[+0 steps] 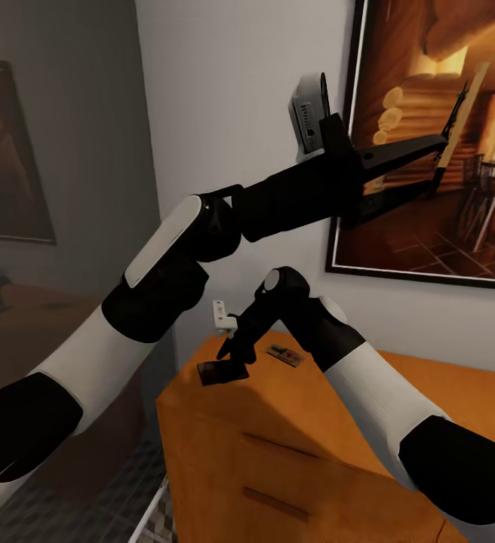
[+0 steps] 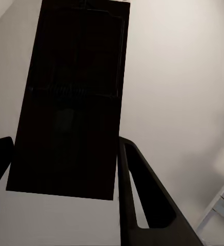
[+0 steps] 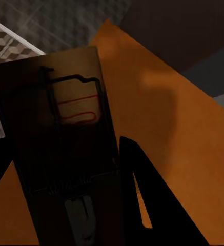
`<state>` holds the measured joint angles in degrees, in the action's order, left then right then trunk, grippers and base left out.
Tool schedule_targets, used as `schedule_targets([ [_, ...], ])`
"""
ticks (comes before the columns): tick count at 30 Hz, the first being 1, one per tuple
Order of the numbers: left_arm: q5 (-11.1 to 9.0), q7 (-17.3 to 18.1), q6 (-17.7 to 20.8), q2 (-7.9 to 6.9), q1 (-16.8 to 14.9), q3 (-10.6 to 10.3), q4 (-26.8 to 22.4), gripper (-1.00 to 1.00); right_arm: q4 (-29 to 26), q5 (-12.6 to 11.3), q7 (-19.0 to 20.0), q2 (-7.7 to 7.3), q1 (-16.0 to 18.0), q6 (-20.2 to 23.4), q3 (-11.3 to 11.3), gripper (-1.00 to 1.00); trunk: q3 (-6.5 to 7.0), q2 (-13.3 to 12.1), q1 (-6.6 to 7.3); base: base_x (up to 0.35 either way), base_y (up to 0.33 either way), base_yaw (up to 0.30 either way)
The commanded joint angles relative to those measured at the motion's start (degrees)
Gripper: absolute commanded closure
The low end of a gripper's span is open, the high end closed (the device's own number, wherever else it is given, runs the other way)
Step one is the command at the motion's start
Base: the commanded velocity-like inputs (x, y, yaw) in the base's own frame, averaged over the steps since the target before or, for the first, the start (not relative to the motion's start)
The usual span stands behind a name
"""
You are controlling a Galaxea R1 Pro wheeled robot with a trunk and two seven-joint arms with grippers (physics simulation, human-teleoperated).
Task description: Take the four mousetraps from the cabinet in the bathroom and place them on the bathroom floor. Make sure all four end up on the same floor surface, and ensure that at least two of them are either under or directly next to the same bathroom sink.
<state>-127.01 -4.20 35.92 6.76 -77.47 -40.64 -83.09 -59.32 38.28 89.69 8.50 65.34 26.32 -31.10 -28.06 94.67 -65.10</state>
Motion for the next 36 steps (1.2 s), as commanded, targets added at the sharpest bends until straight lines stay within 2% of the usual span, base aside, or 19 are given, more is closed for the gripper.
schedule_targets([
  [1, -0.4, -0.4, 0.1, 0.00, 0.0, 0.0, 0.0, 1.00, 0.0, 0.3, 0.3, 0.00, 0.0, 0.9, 0.0, 1.00, 0.00, 0.0, 0.00, 0.000, 0.000, -0.207],
  [7, -0.4, -0.4, 0.1, -0.02, 0.0, 0.0, 0.0, 1.00, 0.3, 0.4, 0.3, -0.18, -1.1, 0.9, 0.1, 1.00, 0.42, 0.0, 0.00, 0.000, 0.000, -0.208],
  [13, -0.4, -0.4, 0.2, -0.08, 0.0, -0.1, 0.1, 1.00, 0.4, 0.4, 0.3, -1.10, -1.8, 0.8, 0.3, 1.00, 0.83, 0.0, 0.00, 0.000, 0.000, -0.208],
  [16, 0.9, -0.5, 0.4, -0.17, 0.0, 0.0, 0.2, 1.00, 0.3, 0.3, 0.3, -1.33, -1.9, 0.8, 1.3, 1.00, 1.04, 0.0, 0.00, 0.000, 0.000, -0.208],
  [18, 2.9, -0.5, 0.6, -0.93, 0.0, 0.1, 0.2, 1.00, 0.3, 0.2, 0.3, -1.65, -2.0, 0.8, 2.9, 1.00, 1.18, 0.0, 0.00, 0.000, 0.000, -0.208],
  [21, 5.9, -0.6, 0.7, -3.31, 0.0, 0.7, 0.2, 1.00, 0.3, 0.2, 0.3, -2.18, -2.2, 0.8, 6.0, 1.00, 1.38, 0.0, 0.00, 0.000, 0.000, -0.204],
  [22, 6.6, -0.6, 0.8, -4.47, 0.0, 1.5, 0.2, 1.00, 0.3, 0.2, 0.3, -2.71, -2.7, 0.7, 7.0, 1.00, 1.42, 0.0, 0.00, 0.000, 0.000, -0.108],
  [26, 7.4, -0.8, 1.5, -8.14, 0.0, 5.3, 0.3, 1.00, 0.0, 0.1, 0.3, -4.69, -3.5, 0.6, 8.3, 1.00, 1.47, 0.0, 0.00, 0.000, 0.000, -0.035],
  [28, 7.8, -0.3, 0.8, -7.44, 0.6, 4.6, 1.0, 1.00, 0.7, -0.5, -0.3, -5.34, -4.2, -0.7, 8.8, 1.00, 1.47, 0.0, 0.00, 0.000, 0.000, 0.000],
  [31, 8.5, 0.4, -0.2, -6.47, 1.6, 3.6, 1.9, 1.00, 1.7, -1.5, -1.2, -6.19, -5.2, -2.5, 7.8, 1.00, 1.47, 0.0, 0.00, 0.000, 0.000, 0.000],
  [33, 7.6, 0.2, -0.2, -6.65, 2.2, 3.7, 2.6, 1.00, 1.0, -1.9, -1.8, -5.52, -4.5, -2.4, 7.2, 1.00, 1.47, 0.0, 0.00, 0.000, 0.000, 0.000],
  [36, 6.3, -0.6, 0.7, -7.50, 3.2, 4.6, 1.6, 1.00, 0.0, -0.9, -1.5, -4.54, -3.5, -2.2, 6.2, 1.00, 1.47, 0.0, 0.00, 0.000, 0.000, 0.000],
])
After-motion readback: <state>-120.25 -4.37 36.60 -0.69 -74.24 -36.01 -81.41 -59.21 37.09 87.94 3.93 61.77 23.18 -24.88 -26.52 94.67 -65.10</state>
